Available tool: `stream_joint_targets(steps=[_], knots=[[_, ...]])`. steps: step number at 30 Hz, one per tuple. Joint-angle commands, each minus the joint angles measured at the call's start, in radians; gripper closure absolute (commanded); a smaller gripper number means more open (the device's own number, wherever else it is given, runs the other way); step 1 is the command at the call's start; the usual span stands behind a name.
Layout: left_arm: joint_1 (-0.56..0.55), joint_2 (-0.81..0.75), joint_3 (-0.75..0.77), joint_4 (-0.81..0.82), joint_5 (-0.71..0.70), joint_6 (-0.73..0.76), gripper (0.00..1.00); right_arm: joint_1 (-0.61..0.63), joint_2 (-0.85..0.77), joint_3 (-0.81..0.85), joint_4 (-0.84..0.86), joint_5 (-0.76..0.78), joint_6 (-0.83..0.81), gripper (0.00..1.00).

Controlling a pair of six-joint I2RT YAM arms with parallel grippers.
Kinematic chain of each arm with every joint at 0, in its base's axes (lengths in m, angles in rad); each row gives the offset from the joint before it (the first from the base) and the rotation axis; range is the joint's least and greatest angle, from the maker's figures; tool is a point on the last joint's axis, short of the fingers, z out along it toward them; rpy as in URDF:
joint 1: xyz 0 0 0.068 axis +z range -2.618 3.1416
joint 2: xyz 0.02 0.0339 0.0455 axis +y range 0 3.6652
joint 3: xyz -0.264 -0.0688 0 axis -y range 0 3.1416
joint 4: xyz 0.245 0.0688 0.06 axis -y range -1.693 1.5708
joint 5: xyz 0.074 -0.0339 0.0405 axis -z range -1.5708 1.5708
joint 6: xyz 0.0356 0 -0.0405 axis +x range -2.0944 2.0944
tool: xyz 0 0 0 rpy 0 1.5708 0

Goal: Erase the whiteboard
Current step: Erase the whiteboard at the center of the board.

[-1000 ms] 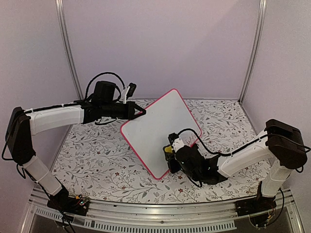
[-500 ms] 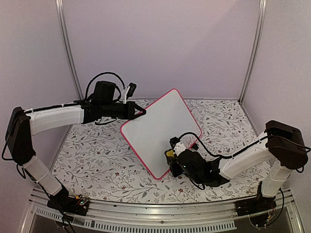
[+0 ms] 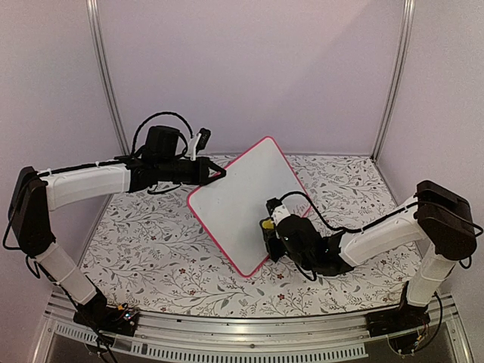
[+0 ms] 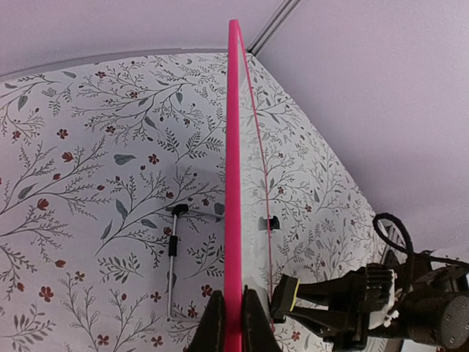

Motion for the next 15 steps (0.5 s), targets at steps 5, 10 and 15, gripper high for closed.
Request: stream_joint_targets(steps=[5, 10, 15], knots=[[-0.016, 0.018, -0.031, -0.077, 0.021, 0.067, 1.00, -0.054, -0.011, 0.015, 0.011, 0.027, -0.018, 0.85], [-0.016, 0.018, -0.031, -0.076, 0.021, 0.068, 1.00, -0.070, -0.013, 0.006, -0.009, 0.054, -0.005, 0.85], [-0.016, 0.016, -0.031, -0.075, 0.018, 0.069, 1.00, -0.077, -0.026, -0.038, -0.012, 0.035, 0.021, 0.85]])
